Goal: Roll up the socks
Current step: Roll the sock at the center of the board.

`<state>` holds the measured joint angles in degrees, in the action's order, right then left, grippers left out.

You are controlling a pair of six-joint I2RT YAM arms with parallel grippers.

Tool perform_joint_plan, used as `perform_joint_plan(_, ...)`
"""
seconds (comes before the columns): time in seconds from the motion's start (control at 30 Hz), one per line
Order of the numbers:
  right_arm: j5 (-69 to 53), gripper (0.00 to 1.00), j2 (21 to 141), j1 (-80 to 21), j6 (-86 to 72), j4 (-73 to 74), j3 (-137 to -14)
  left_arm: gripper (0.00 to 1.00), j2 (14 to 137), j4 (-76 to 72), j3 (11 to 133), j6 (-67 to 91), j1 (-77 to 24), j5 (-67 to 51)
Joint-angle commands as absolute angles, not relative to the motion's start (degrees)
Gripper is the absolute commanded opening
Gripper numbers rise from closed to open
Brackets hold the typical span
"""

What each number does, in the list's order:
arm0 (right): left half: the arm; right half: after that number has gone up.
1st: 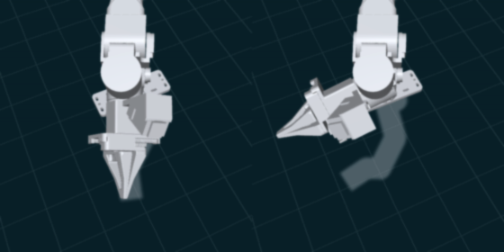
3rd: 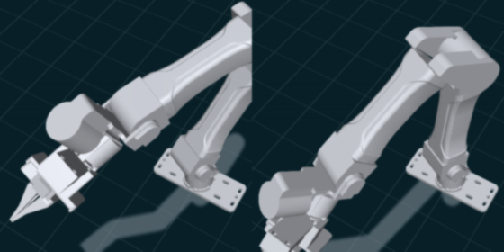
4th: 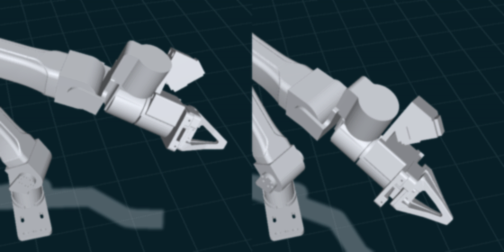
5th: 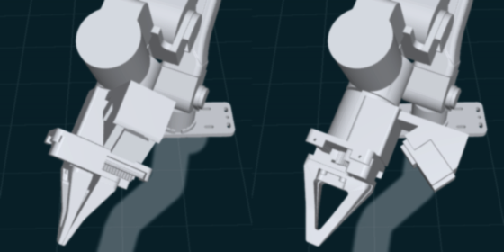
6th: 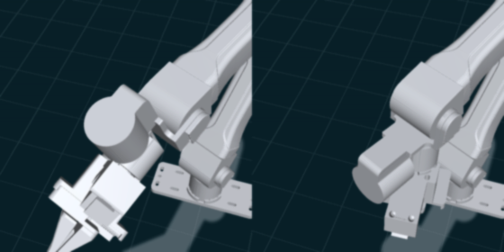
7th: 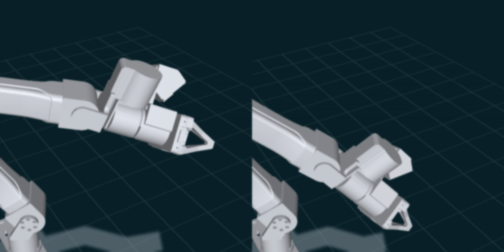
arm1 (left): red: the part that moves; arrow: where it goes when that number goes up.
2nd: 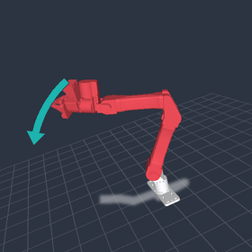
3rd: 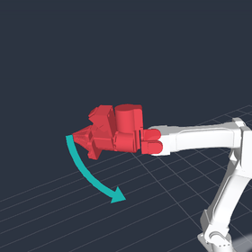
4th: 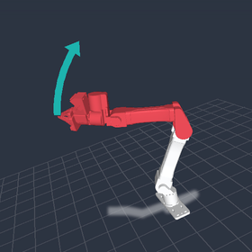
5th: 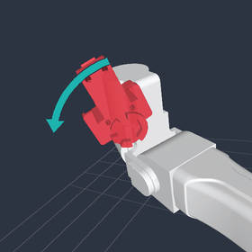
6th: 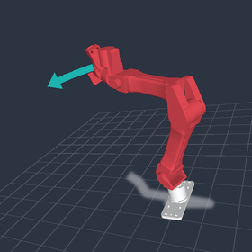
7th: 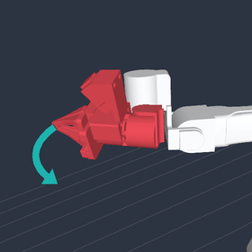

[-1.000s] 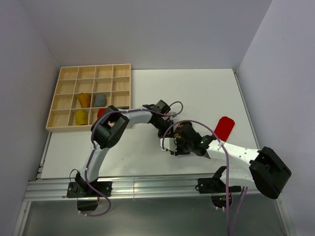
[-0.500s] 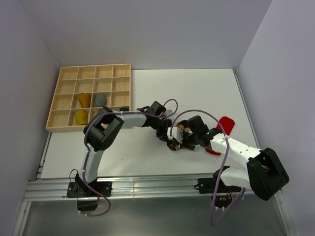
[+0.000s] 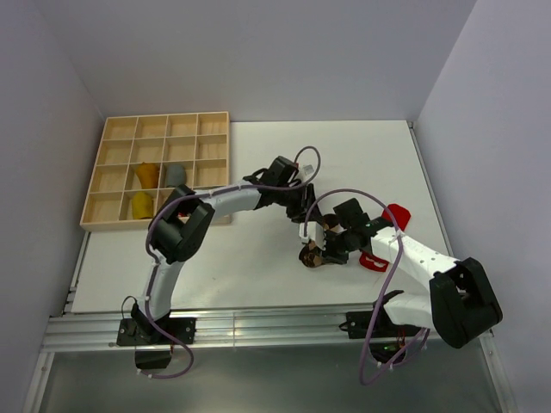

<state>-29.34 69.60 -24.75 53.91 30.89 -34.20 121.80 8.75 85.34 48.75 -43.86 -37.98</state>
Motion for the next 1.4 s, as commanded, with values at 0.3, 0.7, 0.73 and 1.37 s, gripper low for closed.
perform_joint_plan(0.3,-30.0,0.15,70.8,-24.2,55.0,34.8,-36.5,0.45,133.3,3.9,95.1,45.1,-44.3,-52.6)
perform_joint_plan(0.7,-31.4,0.14,74.5,-24.0,56.9,39.9,-39.4,0.39,133.9,16.2,91.1,42.4,-41.0,-34.4)
perform_joint_plan(0.73,-31.9,0.14,75.3,-23.9,57.9,42.3,-40.0,0.39,133.2,16.3,90.5,42.5,-39.7,-33.4)
perform_joint_plan(1.37,-37.3,0.13,108.5,-15.9,58.4,62.8,-64.4,0.34,121.7,6.0,76.2,47.5,-37.4,-25.3)
